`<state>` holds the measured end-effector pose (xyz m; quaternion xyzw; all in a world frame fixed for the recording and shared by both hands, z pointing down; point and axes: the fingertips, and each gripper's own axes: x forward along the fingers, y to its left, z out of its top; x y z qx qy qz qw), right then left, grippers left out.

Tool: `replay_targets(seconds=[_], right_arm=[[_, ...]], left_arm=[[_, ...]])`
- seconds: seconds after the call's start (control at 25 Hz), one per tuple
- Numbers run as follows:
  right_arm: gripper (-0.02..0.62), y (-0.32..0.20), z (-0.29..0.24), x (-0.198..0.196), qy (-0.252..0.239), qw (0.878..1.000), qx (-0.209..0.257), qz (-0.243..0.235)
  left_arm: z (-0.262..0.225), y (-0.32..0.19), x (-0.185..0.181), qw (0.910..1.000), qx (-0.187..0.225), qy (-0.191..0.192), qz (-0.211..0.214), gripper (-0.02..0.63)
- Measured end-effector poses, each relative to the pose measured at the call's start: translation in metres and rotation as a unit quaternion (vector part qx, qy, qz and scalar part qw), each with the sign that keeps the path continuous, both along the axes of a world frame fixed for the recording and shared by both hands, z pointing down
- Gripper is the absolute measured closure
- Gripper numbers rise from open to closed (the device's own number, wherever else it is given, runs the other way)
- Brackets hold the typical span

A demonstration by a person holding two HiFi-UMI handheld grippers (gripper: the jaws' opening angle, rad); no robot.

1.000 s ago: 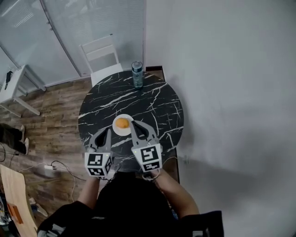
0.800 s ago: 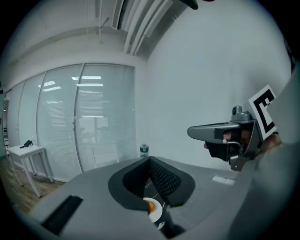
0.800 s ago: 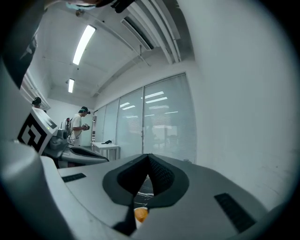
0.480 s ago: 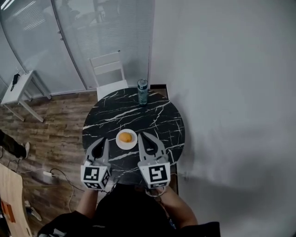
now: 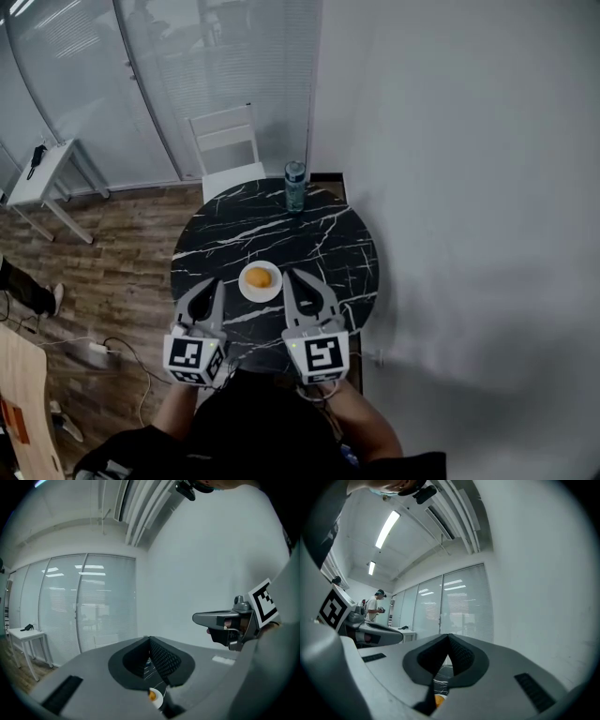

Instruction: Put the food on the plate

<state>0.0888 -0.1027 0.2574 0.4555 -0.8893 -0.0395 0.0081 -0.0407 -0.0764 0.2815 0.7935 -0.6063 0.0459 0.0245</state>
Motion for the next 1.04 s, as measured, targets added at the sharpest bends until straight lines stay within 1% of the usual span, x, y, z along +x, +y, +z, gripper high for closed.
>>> replay_targets(seconds=[0.16, 0.36, 0.52, 0.8, 1.04], right_arm=[[0.600, 0.002, -0.006, 0.000, 0.000, 1.000, 0.011, 0.000], [0.600, 0.002, -0.002, 0.001, -0.007, 1.000, 0.001, -0.002], [0.600, -0.003, -0.003, 0.003, 0.003, 1.000, 0.005, -0.003], [0.600, -0.007, 0.005, 0.010, 0.002, 1.000, -0.003, 0.006], [0.600, -0.023, 0.005, 0.011, 0.014, 1.000, 0.007, 0.002]], left_arm=[[-0.002, 0.002, 0.002, 1.0000, 0.001, -0.004, 0.000, 0.606], [0.004, 0.006, 0.006, 0.9998, -0.015, -0.012, 0.010, 0.606], [0.010, 0.003, 0.011, 0.9995, -0.024, -0.014, 0.016, 0.606], [0.014, -0.006, 0.015, 0.9992, -0.027, -0.018, 0.025, 0.606], [0.013, -0.022, 0.013, 0.9993, -0.019, -0.024, 0.023, 0.606]])
